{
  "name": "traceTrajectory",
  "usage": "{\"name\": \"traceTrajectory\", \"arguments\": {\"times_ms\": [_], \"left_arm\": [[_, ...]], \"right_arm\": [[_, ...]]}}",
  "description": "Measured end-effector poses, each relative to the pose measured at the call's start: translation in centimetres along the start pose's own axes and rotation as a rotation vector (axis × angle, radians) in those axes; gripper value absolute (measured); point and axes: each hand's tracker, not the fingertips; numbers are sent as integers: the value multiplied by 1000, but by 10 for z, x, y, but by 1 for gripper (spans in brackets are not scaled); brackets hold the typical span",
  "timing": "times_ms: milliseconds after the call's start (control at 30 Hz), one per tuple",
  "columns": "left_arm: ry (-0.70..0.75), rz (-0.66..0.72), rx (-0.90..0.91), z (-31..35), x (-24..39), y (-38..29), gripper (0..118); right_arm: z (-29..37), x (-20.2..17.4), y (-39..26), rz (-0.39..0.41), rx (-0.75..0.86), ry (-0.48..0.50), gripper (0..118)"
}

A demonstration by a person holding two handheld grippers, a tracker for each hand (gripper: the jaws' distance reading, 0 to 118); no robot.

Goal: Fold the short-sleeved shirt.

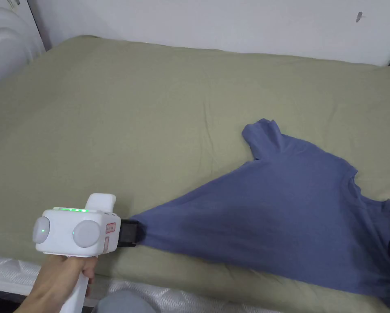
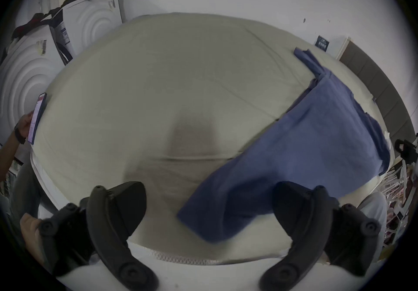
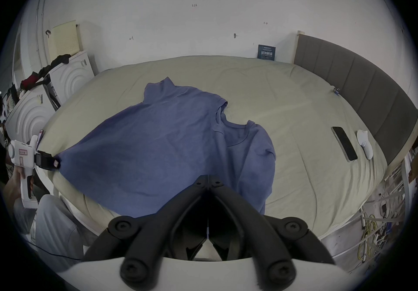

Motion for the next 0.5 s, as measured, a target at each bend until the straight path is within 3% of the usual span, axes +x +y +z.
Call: {"name": "traceTrajectory", "arguments": {"times_ms": [67, 100, 133, 167, 400, 500], "left_arm": [[-7, -24, 6, 7, 5, -1, 64], [-60, -13, 3, 12, 6, 1, 22], [-56, -15, 15, 19, 9, 2, 0], [-117, 5, 23, 24, 12, 3, 0], [-77, -8, 2, 10, 12, 5, 0], [-79, -8, 3, 9, 12, 4, 1]], "right_arm": [[-6, -1, 2, 21, -12, -1, 1], [-9, -2, 4, 27, -19, 3, 1], [-12, -3, 6, 31, -22, 3, 1], [-18, -3, 8, 36, -26, 5, 1], [-67, -6, 56, 72, -40, 39, 1], [-112, -13, 98, 130, -57, 45, 1]]}}
